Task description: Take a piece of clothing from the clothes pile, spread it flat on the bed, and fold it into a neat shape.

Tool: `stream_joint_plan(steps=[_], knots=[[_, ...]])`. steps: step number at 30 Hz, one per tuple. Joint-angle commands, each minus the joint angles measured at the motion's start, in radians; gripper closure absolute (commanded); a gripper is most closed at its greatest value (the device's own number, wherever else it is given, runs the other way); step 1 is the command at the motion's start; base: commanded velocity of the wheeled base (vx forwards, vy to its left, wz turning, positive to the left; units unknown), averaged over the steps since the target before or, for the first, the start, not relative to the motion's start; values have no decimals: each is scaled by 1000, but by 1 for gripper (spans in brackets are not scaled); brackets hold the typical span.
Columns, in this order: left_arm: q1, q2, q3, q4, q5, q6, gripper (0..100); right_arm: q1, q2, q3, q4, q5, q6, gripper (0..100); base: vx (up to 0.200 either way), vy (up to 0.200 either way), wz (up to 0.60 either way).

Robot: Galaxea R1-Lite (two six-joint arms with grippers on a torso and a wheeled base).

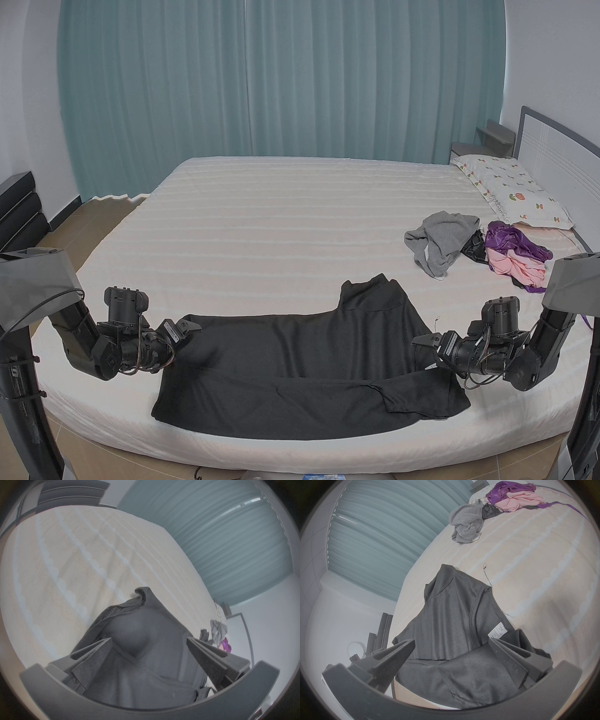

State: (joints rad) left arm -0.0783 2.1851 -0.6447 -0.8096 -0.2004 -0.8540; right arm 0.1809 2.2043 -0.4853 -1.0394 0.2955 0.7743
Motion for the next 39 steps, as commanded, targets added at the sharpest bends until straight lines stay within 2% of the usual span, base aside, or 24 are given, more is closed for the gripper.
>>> stream_joint_plan(steps=[1, 6, 11, 21, 27, 32, 33, 39], knots=[[26, -25, 49, 10, -47, 81, 0, 0, 2, 1, -1, 1, 0, 0, 0, 0, 0], [17, 47, 34, -31, -40, 116, 0, 0, 2, 2, -1, 1, -1, 0, 0, 0, 0], [14, 101, 56, -114, -34, 234, 0, 0, 3, 1, -1, 1, -1, 0, 0, 0, 0], [8, 125, 57, -135, 6, 248, 0, 0, 3, 1, -1, 1, -1, 0, 0, 0, 0], [-11, 163, 59, -166, 81, 296, 0, 0, 2, 2, -1, 1, -1, 0, 0, 0, 0], [-12, 168, 62, -184, 81, 296, 0, 0, 2, 2, -1, 1, -1, 0, 0, 0, 0], [-12, 166, 62, -184, 81, 296, 100, 0, 2, 2, -1, 1, -1, 0, 0, 0, 0], [-11, 157, 91, -186, 107, 290, 100, 0, 2, 2, -1, 1, -1, 0, 0, 0, 0]])
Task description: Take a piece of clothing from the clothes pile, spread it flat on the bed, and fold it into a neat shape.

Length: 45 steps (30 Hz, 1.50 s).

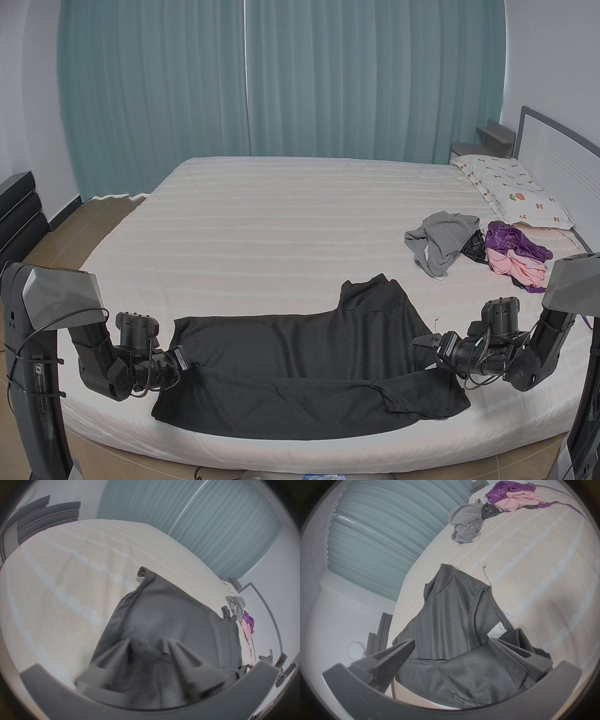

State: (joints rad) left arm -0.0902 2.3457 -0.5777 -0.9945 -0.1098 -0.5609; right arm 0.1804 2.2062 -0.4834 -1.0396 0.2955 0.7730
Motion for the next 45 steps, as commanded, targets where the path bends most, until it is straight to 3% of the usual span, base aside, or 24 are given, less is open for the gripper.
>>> stream_joint_plan(steps=[1, 17, 24, 25, 27, 31, 34, 35, 45], knots=[[3, -6, 32, -1, 22, -5, 100, 1, 0, 0, 0, 1, 0, 0, 0, 0, 0], [1, -155, 111, -1, 27, -44, 100, -2, -8, -7, -5, -1, -11, 0, 0, 0, 0], [1, -175, 140, -1, 18, -48, 100, 7, -10, -9, 4, -87, -170, 0, 0, 0, 0], [1, -180, 142, -1, 16, -50, 100, -9, -14, -1, 13, -75, -242, 0, 0, 0, 0], [1, -191, 148, -1, 13, -51, 100, -41, -8, 0, 23, -52, -301, 0, 0, 0, 0], [0, -204, 160, 0, 12, -51, 100, -82, 27, 11, 21, 43, -330, 0, 0, 0, 0], [0, -204, 162, 0, 12, -51, 100, -85, 30, 14, 18, 51, -330, 0, 0, 0, 0], [0, -207, 162, 0, 9, -73, 100, -107, 40, 26, 15, 111, -359, 0, 0, 0, 0], [0, -207, 163, 4, 7, -80, 100, -133, 69, 26, -5, 120, -419, 0, 0, 0, 0]])
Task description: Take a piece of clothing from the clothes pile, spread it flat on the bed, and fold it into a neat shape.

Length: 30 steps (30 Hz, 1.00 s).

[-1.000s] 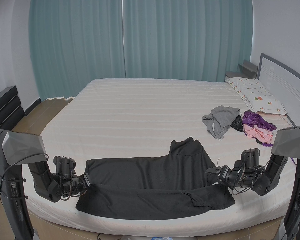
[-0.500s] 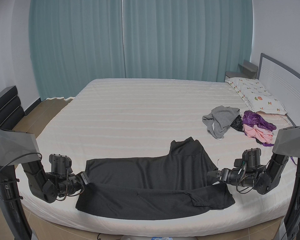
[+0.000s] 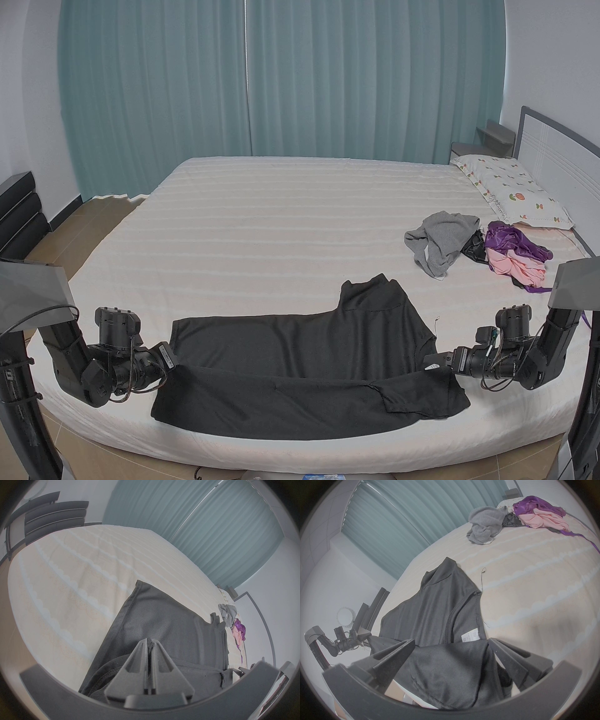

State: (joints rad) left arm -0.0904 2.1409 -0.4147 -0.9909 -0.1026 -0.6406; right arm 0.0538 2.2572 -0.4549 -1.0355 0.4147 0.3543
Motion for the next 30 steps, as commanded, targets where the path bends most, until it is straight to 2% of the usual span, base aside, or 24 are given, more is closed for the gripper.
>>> stream_joint_plan(steps=[1, 7, 19, 20, 27, 30], knots=[[0, -2, 1, 0, 0, -1, 100, -6, 22, -2, -23, 1, 0, 0, 0, 0, 0], [0, -2, 1, 0, 0, -1, 100, -12, 53, 12, -104, -4, -1, 0, 0, 0, 0], [0, -2, 5, 0, 0, -1, 100, -12, 70, 28, -100, -5, -12, 0, 0, 0, 0], [0, -4, 5, 0, 0, -1, 100, -12, 71, 30, -98, -5, -12, 100, 0, 0, 0], [0, -16, 10, 0, 0, -1, 100, -12, 59, 42, -95, -11, -15, 100, 0, 0, 0], [0, -29, 30, -3, 0, -1, 100, -12, 44, 58, -95, -42, -37, 100, 0, 0, 0]])
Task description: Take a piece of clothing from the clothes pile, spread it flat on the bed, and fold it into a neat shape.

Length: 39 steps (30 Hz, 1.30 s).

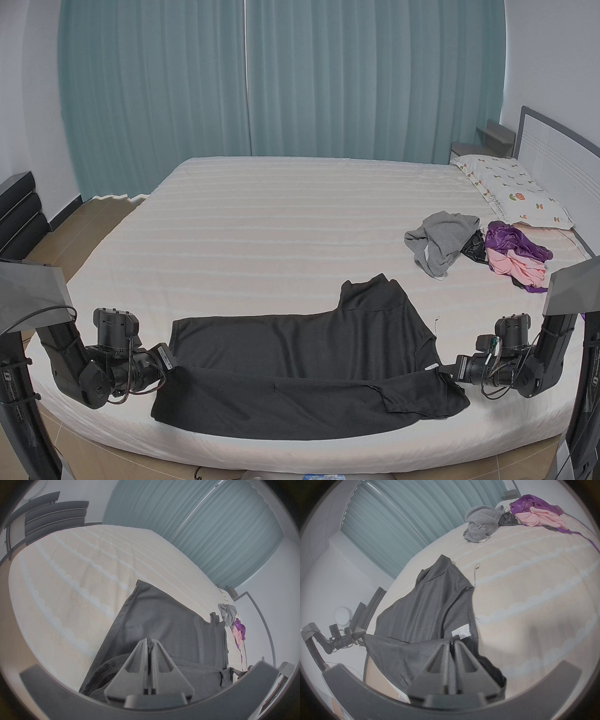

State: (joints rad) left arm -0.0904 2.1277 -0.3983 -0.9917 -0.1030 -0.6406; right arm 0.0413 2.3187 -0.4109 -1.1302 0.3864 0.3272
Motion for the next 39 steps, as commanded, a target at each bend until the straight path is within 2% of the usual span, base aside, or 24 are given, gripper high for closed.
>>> stream_joint_plan(steps=[1, 8, 15, 22, 26, 33, 39], knots=[[0, -23, 19, -4, 0, -1, 100, -1, -22, 18, 0, -30, -20, 100, 0, 0, 0], [-3, -81, 64, -2, 2, -2, 100, -14, -53, 61, -37, -29, -8, 100, 0, 0, 0], [-14, -172, 136, -4, 3, -17, 100, -14, -159, 172, -114, 28, -4, 100, 0, 0, 0], [-14, -261, 200, -2, 3, -21, 100, -15, -233, 233, -117, 32, 23, 100, 0, 0, 0], [-9, -308, 257, -4, 3, -22, 100, -44, -323, 287, -115, 81, 38, 100, 0, 0, 0], [-9, -370, 288, -4, -1, -57, 100, -96, -380, 319, -114, 95, 39, 100, 0, 0, 0], [-12, -379, 319, -4, -52, -71, 100, -133, -394, 339, -114, 143, 39, 100, 0, 0, 0]])
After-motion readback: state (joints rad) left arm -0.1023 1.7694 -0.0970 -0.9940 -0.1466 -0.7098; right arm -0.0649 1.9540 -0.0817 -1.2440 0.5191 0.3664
